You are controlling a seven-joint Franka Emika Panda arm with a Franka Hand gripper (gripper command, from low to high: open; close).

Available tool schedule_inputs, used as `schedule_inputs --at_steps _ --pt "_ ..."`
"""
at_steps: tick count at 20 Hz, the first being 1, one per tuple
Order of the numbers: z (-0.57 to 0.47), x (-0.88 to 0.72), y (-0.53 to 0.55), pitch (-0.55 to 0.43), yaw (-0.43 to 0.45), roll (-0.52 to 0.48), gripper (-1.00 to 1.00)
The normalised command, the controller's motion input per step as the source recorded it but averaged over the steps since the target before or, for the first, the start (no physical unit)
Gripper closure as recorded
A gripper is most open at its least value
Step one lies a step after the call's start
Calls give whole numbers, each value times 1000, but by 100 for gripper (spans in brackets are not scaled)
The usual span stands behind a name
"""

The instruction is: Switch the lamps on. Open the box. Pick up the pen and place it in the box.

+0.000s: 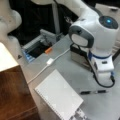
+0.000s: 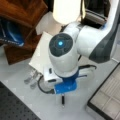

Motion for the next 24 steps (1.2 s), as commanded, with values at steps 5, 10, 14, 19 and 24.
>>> schedule_inputs --at_steps 5,10,14,19,24 --pt "42 -14 89 -10 21 -215 -100" --pt "-63 34 45 -42 61 -219 -100" --pt "-187 99 -18 -56 214 -237 -100" --pt "-203 155 -10 -50 313 -184 -100" --pt "-61 130 19 -71 239 -116 -100"
